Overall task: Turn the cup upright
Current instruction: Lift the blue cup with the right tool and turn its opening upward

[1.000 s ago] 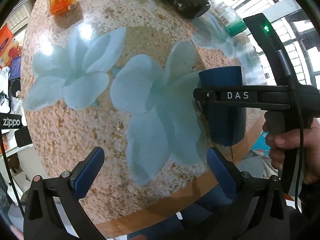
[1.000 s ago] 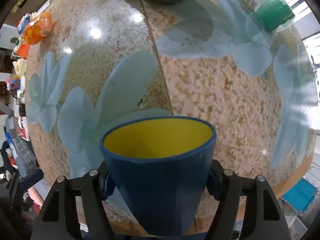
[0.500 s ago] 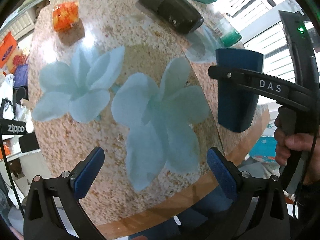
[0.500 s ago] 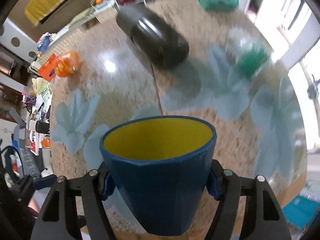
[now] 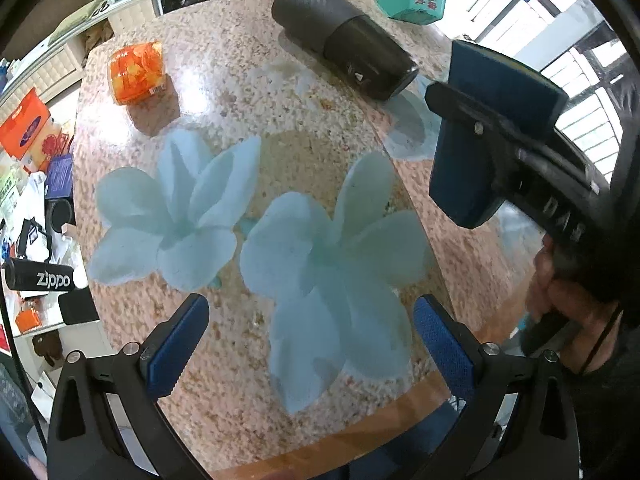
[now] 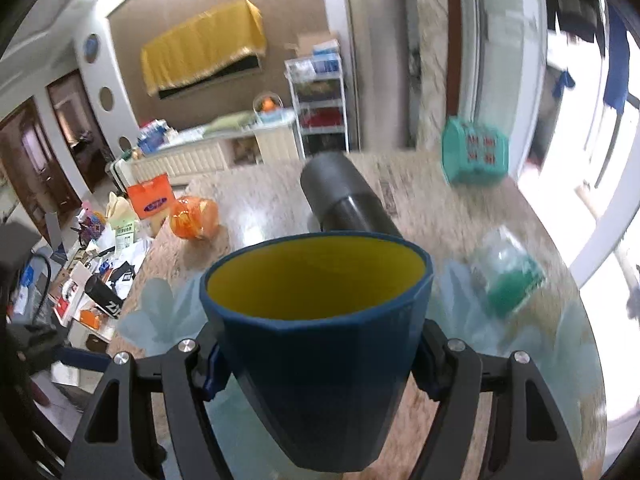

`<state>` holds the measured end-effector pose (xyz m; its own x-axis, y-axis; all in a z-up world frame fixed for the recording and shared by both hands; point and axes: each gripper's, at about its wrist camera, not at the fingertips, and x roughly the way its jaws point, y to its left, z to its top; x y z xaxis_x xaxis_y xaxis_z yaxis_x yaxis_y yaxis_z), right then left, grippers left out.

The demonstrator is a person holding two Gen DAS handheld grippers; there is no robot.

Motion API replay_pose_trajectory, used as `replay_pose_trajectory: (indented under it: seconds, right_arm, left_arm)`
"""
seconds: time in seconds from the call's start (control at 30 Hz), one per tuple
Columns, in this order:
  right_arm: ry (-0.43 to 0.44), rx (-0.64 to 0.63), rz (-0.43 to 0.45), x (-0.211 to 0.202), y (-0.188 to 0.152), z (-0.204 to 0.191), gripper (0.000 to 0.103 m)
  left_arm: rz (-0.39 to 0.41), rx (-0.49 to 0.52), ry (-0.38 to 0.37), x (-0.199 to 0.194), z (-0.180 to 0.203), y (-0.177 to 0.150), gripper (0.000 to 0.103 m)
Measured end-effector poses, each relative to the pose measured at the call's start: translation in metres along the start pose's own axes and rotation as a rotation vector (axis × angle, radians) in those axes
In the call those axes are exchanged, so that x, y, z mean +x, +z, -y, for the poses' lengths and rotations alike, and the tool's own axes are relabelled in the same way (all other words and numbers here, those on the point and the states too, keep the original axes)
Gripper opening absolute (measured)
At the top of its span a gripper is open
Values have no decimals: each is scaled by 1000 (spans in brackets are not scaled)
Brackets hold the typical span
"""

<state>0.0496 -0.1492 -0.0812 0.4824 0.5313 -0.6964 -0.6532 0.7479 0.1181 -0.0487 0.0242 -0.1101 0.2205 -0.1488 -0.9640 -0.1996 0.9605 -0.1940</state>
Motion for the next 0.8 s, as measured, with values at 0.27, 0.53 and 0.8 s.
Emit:
replay_pose_trajectory:
  seconds: [0.27, 0.53, 0.8]
  right_arm:
    - [41, -23, 84, 28, -34, 13, 70]
    - [50, -50, 102, 23, -40, 6, 70]
    - [30, -55, 86, 22, -47, 5, 70]
  left_arm:
    - [-21, -53, 11, 21, -9, 7, 103]
    - [-8, -51, 10, 29, -4, 14, 103]
    - [-29, -20, 19, 40, 6, 14, 103]
